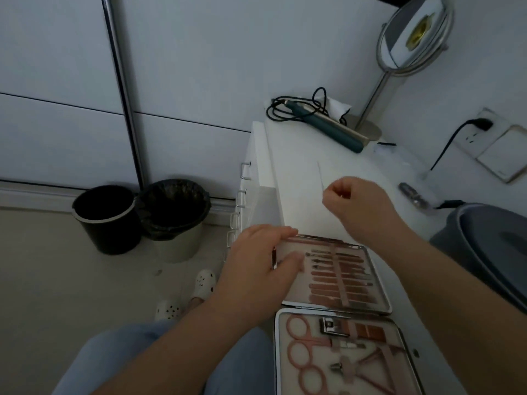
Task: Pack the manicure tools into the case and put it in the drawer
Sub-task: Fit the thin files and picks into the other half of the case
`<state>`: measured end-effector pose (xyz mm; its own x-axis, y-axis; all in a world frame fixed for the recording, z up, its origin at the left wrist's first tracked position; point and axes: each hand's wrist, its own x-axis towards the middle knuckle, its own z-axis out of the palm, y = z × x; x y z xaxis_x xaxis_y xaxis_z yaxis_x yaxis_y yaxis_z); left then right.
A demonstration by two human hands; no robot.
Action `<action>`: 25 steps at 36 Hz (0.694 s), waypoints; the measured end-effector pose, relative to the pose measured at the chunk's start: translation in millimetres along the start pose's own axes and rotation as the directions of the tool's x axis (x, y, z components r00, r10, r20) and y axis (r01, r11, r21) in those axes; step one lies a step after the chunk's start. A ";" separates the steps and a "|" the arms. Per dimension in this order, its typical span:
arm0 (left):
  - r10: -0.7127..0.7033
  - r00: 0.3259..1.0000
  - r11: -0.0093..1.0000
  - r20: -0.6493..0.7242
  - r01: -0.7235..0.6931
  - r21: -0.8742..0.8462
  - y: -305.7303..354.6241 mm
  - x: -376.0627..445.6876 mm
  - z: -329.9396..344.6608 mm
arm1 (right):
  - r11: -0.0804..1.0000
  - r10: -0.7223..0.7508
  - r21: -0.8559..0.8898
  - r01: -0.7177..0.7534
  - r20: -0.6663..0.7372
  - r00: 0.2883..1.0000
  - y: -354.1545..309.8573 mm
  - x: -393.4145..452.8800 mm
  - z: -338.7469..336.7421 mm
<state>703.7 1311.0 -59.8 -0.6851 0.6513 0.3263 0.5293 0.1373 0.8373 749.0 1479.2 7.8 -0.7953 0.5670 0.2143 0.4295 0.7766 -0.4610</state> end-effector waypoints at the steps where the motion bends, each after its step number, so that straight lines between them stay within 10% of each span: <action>1: -0.012 1.000 1.000 -0.022 0.011 -0.006 2.3 0.6 -2.5 | 0.999 -0.033 0.040 0.033 0.014 0.999 -7.7 -15.5 0.1; 9: -0.070 0.997 0.926 -0.040 0.050 -0.373 28.8 -5.9 -18.0 | 0.954 -0.150 0.268 0.134 0.038 0.988 -37.3 -87.5 6.4; 25: -0.018 0.995 1.000 0.097 0.018 -0.009 29.2 -32.8 -14.9 | 0.818 -0.048 0.575 0.003 0.064 0.997 -19.3 -100.2 -3.1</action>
<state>734.2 1282.6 -39.5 -0.6425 0.7180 0.2675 0.5121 0.1427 0.8470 821.7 1408.3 -2.1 -0.8408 0.5102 0.1809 0.1032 0.4792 -0.8716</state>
